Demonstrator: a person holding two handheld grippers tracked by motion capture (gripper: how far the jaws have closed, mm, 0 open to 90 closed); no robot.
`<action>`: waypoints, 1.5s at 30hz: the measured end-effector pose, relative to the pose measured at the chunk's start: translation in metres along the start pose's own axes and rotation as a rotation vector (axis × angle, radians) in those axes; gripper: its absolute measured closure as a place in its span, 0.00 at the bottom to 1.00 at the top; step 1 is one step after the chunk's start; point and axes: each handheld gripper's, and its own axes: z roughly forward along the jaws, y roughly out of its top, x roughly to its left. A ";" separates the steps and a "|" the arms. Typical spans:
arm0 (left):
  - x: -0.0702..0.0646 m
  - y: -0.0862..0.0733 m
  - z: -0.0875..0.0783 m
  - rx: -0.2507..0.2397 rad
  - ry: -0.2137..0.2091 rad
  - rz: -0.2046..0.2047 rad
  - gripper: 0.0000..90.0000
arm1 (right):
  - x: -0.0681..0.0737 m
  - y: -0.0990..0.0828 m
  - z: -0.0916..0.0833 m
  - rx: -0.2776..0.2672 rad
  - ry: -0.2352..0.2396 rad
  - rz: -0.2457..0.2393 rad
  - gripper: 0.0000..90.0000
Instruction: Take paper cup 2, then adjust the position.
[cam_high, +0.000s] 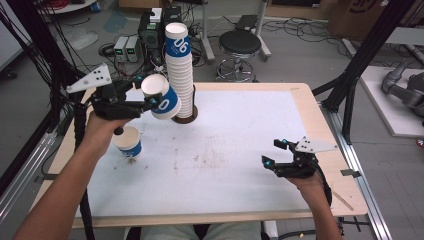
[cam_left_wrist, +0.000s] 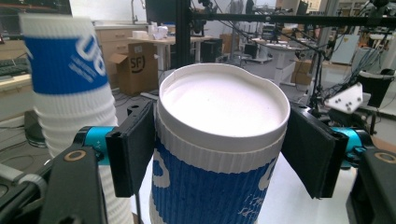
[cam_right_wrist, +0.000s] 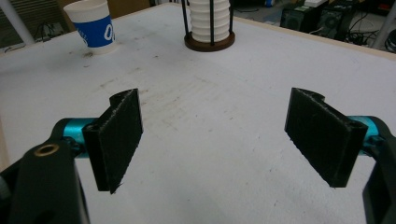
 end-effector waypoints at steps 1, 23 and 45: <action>-0.002 -0.005 0.001 0.006 -0.003 0.003 0.32 | 0.001 0.000 0.001 0.004 0.001 0.005 0.22; -0.029 -0.062 0.027 0.042 -0.097 -0.038 0.32 | 0.009 0.004 0.004 -0.016 0.024 -0.015 0.22; -0.053 -0.095 0.054 0.052 -0.194 -0.065 0.32 | 0.028 0.012 0.016 -0.038 0.193 -0.054 0.22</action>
